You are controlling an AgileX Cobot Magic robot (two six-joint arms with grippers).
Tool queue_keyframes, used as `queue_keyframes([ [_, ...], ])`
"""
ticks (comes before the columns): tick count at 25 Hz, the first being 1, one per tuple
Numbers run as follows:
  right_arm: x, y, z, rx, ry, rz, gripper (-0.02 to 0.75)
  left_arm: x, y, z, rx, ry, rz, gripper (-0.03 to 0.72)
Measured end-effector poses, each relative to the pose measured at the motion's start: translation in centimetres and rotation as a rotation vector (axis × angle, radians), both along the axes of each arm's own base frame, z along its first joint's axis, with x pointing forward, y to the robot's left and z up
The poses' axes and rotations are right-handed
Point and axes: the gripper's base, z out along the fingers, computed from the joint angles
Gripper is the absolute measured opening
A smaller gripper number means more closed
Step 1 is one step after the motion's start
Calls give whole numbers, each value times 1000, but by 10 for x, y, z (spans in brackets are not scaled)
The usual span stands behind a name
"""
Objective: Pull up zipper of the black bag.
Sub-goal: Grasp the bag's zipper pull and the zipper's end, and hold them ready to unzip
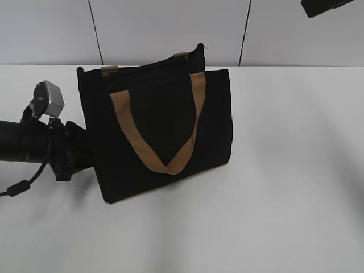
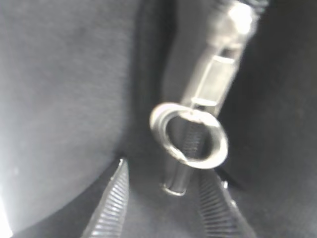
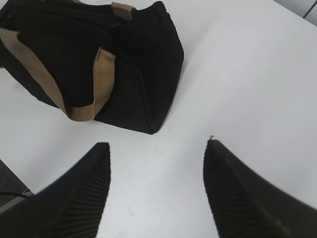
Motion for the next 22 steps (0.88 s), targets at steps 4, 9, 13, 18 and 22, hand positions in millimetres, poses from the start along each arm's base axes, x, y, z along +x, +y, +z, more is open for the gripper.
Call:
queue_keyframes([
  [4,0,0,0,0,1,0,450,5,0,4,-41,57,48,363],
  [9,0,0,0,0,2,1,417,16,3,9,-54,70,92,360],
  [13,0,0,0,-1,4,2,400,18,5,6,-16,77,119,355],
  [18,0,0,0,-1,4,2,397,19,8,4,11,81,138,265],
  [22,0,0,0,0,5,2,397,19,7,5,5,80,137,73],
])
